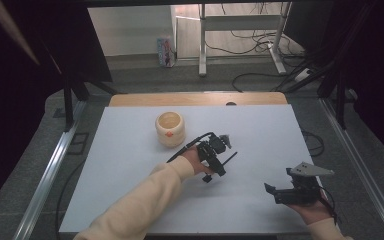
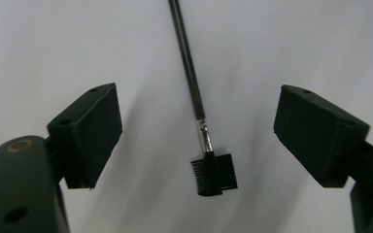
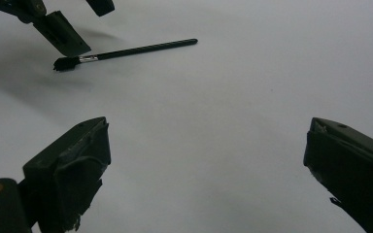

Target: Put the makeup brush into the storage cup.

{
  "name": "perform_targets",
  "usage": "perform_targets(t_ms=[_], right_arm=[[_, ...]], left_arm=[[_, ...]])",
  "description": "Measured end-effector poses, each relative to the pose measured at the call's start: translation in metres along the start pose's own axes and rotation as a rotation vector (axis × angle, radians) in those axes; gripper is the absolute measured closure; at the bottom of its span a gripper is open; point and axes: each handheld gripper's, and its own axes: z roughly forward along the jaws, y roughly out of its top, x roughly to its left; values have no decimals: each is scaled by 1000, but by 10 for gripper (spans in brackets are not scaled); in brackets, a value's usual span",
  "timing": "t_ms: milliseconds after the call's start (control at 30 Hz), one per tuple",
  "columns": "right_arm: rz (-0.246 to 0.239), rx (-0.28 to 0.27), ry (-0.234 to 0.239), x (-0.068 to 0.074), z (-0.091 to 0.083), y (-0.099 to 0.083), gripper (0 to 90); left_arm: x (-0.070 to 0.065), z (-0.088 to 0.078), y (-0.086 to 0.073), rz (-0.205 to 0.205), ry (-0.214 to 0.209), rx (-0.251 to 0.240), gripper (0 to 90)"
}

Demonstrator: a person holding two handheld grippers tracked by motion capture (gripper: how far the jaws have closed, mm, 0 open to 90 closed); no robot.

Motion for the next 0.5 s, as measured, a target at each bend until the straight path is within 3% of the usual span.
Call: perform_targets(t_ms=[200,300,500], right_arm=[[0,0,-1,0,0,0,31],[-1,0,-1,0,0,0,31],[-1,1,-1,0,0,0,32]], left_arm=[[-4,3,0,29,-24,36,321],[-3,4,-1,26,-22,44,405],[-3,8,0,23,-25,59,483]])
